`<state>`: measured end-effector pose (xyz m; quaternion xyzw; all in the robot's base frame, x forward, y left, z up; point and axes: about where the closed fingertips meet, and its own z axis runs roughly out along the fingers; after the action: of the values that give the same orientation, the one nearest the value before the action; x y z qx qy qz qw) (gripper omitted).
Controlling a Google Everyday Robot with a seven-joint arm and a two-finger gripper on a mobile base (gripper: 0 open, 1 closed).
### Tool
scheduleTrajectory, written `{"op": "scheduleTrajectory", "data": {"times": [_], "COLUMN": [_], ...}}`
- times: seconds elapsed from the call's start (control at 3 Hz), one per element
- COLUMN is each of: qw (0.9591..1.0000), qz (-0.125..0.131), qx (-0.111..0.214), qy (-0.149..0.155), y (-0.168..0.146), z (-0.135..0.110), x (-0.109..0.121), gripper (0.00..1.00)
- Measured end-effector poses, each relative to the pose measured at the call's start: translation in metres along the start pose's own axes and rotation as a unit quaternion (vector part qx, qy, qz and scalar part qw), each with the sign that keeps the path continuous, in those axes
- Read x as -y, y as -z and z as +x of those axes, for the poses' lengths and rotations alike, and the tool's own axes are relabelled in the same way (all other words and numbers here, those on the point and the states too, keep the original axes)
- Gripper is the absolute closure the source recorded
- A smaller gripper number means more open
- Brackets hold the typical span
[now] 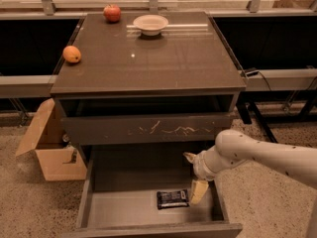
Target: Pick rxbar blueberry from middle drawer and place on counter
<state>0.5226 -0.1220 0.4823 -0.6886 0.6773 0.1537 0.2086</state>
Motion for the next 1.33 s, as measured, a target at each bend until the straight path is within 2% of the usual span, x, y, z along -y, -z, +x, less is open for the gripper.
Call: {"op": "scheduleTrajectory", "data": {"times": [0.33, 0.67, 1.0, 1.33], "qw": [0.9997, 0.9997, 0.9997, 0.9993], "qz": [0.010, 0.021, 0.021, 0.023], "qx": [-0.020, -0.015, -0.015, -0.026], "qy": [-0.004, 0.003, 0.003, 0.012], "y": [-0.021, -0.077, -0.077, -0.094], "z": [0.001, -0.002, -0.002, 0.005], "x": [0.007, 0.004, 0.004, -0.001], "gripper": [0.00, 0.00, 0.00, 0.00]}}
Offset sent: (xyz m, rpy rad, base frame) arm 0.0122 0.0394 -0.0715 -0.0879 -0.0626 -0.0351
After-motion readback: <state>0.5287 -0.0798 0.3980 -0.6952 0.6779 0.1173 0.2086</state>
